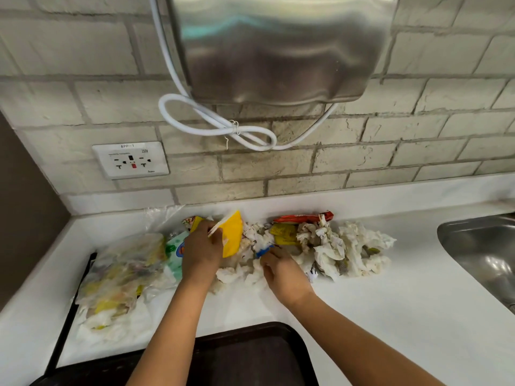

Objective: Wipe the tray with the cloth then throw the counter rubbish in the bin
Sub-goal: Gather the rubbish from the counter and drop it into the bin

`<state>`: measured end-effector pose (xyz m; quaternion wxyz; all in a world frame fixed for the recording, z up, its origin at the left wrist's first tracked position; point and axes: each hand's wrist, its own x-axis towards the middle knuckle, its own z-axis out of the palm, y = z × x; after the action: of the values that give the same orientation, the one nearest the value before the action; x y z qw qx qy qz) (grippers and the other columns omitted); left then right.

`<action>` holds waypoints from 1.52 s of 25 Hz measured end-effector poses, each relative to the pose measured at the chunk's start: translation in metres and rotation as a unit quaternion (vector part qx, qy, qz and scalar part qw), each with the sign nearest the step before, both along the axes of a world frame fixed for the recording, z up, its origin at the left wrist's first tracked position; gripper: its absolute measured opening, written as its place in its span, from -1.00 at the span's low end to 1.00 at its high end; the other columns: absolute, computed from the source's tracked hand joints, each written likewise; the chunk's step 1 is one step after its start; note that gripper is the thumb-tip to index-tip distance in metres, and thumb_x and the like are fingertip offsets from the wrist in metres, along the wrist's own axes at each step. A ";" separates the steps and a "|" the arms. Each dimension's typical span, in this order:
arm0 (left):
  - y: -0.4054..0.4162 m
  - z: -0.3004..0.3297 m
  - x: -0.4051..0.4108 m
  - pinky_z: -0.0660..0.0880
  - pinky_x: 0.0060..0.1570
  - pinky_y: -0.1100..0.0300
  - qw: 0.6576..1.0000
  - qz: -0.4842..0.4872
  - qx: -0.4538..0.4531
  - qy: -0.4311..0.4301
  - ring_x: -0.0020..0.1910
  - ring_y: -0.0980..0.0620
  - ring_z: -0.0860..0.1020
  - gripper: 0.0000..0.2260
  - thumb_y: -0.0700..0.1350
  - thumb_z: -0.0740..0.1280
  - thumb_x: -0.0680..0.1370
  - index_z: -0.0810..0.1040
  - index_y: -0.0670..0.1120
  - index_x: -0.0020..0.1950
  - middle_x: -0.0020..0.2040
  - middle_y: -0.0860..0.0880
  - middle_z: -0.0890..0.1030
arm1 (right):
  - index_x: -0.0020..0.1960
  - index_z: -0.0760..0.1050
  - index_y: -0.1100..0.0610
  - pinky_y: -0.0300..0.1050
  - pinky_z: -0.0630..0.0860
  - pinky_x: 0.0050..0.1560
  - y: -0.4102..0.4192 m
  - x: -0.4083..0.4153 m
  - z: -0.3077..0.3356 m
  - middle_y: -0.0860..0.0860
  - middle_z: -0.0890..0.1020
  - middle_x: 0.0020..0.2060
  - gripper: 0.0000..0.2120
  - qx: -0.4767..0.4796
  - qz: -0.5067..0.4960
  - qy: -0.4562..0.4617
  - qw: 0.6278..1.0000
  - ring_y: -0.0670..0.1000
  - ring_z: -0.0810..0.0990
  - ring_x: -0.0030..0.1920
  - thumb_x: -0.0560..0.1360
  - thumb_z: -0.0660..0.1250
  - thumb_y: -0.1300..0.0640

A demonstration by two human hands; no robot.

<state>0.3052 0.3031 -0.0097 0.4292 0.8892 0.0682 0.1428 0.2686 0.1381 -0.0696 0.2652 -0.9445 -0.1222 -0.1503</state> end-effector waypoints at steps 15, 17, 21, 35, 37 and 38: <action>-0.060 0.053 -0.136 0.51 -0.29 0.12 0.907 -0.053 -0.413 0.055 0.08 -0.11 0.47 -0.51 -0.44 0.11 0.53 0.28 -0.07 0.40 0.16 -0.07 0.42 | -0.32 0.49 0.05 -0.35 0.45 -0.17 -0.085 -0.141 0.113 -0.10 0.58 -0.32 -0.69 0.442 -0.133 -0.109 0.881 -0.22 0.51 -0.29 0.40 0.32 0.44; -0.082 0.058 -0.166 0.50 -0.30 0.15 0.913 -0.089 -0.392 0.067 0.09 -0.10 0.47 -0.50 -0.44 0.13 0.53 0.28 -0.05 0.41 0.19 -0.06 0.42 | -0.32 0.49 0.06 -0.38 0.44 -0.20 -0.104 -0.175 0.114 -0.09 0.58 -0.32 -0.71 0.454 -0.153 -0.115 0.870 -0.21 0.50 -0.30 0.40 0.33 0.43; -0.119 0.063 -0.226 0.49 -0.32 0.18 0.917 -0.134 -0.364 0.089 0.07 -0.13 0.50 -0.52 -0.41 0.15 0.52 0.32 -0.02 0.36 0.17 -0.10 0.45 | -0.29 0.49 0.03 -0.31 0.43 -0.23 -0.140 -0.240 0.112 -0.08 0.58 -0.31 -0.73 0.485 -0.193 -0.133 0.843 -0.03 0.50 -0.26 0.42 0.35 0.38; -0.206 -0.031 -0.549 0.57 -0.37 0.29 0.934 -0.137 -0.314 0.100 -0.10 0.00 0.57 -0.53 -0.46 0.11 0.51 0.39 0.08 0.18 -0.01 -0.08 0.57 | -0.25 0.53 0.07 -0.33 0.46 -0.21 -0.217 -0.558 0.021 -0.15 0.61 -0.33 -0.72 0.516 -0.184 -0.072 0.834 -0.17 0.53 -0.30 0.39 0.37 0.45; -0.207 -0.069 -0.583 0.57 -0.37 0.26 0.940 -0.131 -0.284 0.132 -0.08 -0.02 0.54 -0.55 -0.46 0.10 0.51 0.46 0.07 0.09 0.09 -0.12 0.52 | -0.25 0.53 0.06 -0.32 0.48 -0.20 -0.221 -0.590 -0.018 -0.08 0.60 -0.30 -0.71 0.520 -0.218 -0.032 0.825 -0.13 0.54 -0.26 0.39 0.36 0.44; -0.209 -0.090 -0.596 0.55 -0.39 0.27 0.943 -0.126 -0.266 0.158 -0.10 -0.02 0.52 -0.58 -0.46 0.10 0.51 0.47 0.04 0.06 0.12 -0.13 0.49 | -0.25 0.53 0.04 -0.32 0.48 -0.20 -0.223 -0.602 -0.039 -0.04 0.59 -0.29 -0.70 0.519 -0.241 -0.013 0.820 -0.11 0.54 -0.25 0.40 0.36 0.44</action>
<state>-0.2911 0.0945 -0.0992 0.6485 0.7549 0.0581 -0.0780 -0.3339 -0.0853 -0.1087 0.6697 -0.6646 0.2022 -0.2624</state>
